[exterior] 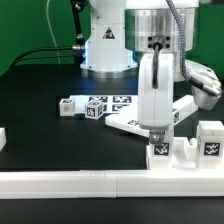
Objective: Assemble chair
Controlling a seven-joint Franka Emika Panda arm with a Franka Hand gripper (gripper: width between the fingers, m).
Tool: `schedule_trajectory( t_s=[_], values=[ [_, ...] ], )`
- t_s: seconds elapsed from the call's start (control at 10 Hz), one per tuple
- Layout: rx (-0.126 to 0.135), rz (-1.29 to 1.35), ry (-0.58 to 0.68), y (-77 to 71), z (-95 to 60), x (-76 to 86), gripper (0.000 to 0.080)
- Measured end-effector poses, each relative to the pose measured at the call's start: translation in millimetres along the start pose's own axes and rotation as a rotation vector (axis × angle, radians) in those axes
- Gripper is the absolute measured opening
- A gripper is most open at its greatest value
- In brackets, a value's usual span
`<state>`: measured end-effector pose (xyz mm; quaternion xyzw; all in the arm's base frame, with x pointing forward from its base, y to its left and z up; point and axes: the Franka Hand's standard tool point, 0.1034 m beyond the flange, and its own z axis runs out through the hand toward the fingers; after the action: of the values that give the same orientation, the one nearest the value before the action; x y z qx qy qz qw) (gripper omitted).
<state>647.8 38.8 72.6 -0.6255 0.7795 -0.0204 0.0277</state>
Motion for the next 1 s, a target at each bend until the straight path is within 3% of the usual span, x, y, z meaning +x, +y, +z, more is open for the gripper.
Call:
schedule_trajectory(
  t_s=[0.1,0.3,0.4,0.5,0.6,1.0],
  values=[
    [-0.003,0.016,0.002,0.6,0.0,0.5,0.0285],
    [-0.004,0.013,0.001,0.8,0.5,0.0,0.0523],
    [0.001,0.002,-0.002,-0.7,-2.8,-0.5,0.0523],
    [0.007,-0.065,-0.009,-4.4,-14.3,1.2,0.0629],
    [0.025,-0.067,-0.023,-5.2,-29.0,-1.1,0.0644],
    [0.021,-0.070,-0.020,-3.4,-25.8,-0.5,0.0649]
  ],
)
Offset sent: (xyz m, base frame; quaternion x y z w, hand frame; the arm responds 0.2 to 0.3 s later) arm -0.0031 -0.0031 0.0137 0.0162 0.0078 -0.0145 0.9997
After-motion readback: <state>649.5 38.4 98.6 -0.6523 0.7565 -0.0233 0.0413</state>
